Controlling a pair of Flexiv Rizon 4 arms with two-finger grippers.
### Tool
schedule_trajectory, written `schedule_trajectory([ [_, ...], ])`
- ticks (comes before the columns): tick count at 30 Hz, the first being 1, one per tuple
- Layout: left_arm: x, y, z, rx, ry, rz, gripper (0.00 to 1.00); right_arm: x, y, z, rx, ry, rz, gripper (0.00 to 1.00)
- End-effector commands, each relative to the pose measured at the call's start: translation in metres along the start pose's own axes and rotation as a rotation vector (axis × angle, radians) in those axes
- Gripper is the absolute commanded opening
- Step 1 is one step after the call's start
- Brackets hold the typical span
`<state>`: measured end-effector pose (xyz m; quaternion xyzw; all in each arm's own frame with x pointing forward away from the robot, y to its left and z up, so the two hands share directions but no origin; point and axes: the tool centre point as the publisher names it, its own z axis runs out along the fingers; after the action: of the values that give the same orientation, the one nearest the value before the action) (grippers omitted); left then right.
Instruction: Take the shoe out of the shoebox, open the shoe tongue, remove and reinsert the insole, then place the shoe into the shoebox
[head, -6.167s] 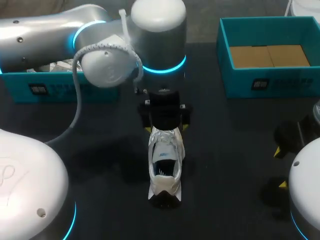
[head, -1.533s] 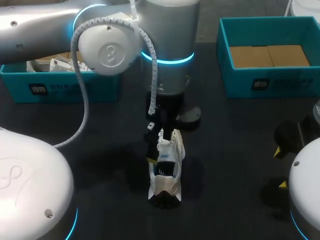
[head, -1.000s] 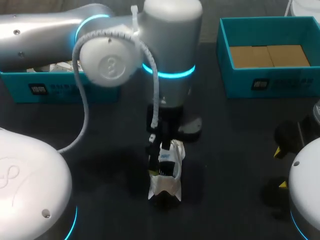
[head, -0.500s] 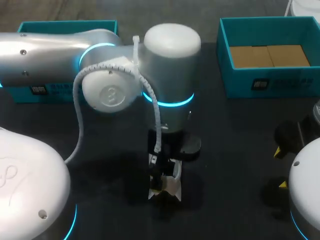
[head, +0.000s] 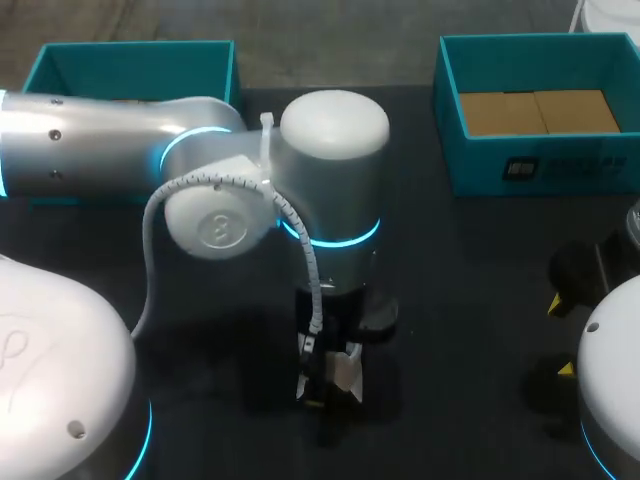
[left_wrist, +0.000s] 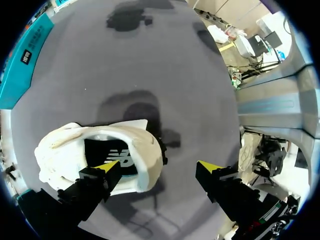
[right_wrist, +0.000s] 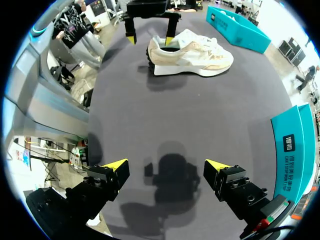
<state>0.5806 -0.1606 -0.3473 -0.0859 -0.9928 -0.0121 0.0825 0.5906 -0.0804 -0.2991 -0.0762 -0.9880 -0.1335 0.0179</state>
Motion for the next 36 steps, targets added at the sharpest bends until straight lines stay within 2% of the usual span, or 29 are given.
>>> schedule_trajectory([
  [1, -0.004, -0.005, 0.010, 0.005, 0.004, -0.004, 1.00, 0.002, -0.001, 0.000, 0.001, -0.003, -0.001, 1.00],
  [17, 0.000, -0.014, 0.025, 0.001, -0.081, -0.063, 1.00, 0.002, -0.001, 0.000, 0.001, -0.003, -0.001, 1.00],
  [36, -0.006, -0.018, 0.045, -0.006, -0.089, -0.111, 1.00, 0.002, -0.001, 0.000, 0.001, -0.003, -0.001, 1.00],
])
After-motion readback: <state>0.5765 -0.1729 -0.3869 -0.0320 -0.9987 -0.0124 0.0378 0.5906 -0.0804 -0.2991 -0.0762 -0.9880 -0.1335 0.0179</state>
